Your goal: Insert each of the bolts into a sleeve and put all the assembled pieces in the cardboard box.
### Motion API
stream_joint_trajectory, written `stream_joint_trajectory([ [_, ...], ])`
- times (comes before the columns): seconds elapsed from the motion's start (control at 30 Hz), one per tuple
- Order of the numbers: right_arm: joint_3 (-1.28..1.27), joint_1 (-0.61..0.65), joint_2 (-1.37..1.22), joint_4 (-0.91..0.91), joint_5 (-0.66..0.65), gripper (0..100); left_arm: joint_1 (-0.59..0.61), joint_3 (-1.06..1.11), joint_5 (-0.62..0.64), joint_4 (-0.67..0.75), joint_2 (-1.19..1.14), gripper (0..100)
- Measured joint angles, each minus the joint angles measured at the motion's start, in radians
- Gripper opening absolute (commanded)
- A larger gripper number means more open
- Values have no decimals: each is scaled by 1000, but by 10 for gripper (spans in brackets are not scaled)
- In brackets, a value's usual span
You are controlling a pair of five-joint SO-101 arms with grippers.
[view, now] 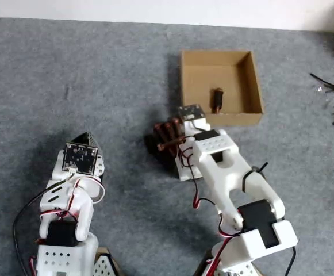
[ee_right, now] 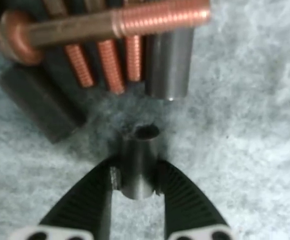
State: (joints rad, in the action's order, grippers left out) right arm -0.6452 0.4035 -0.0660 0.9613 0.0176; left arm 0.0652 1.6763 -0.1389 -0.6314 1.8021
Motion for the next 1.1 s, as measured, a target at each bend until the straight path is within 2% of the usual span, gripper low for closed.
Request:
stream_joint_trajectory([
  [0.9,18,-2,17,74,0,4,0,0,0,0,0,34],
  [1.1,18,-98,169,92,-2,4,0,0,0,0,0,34],
])
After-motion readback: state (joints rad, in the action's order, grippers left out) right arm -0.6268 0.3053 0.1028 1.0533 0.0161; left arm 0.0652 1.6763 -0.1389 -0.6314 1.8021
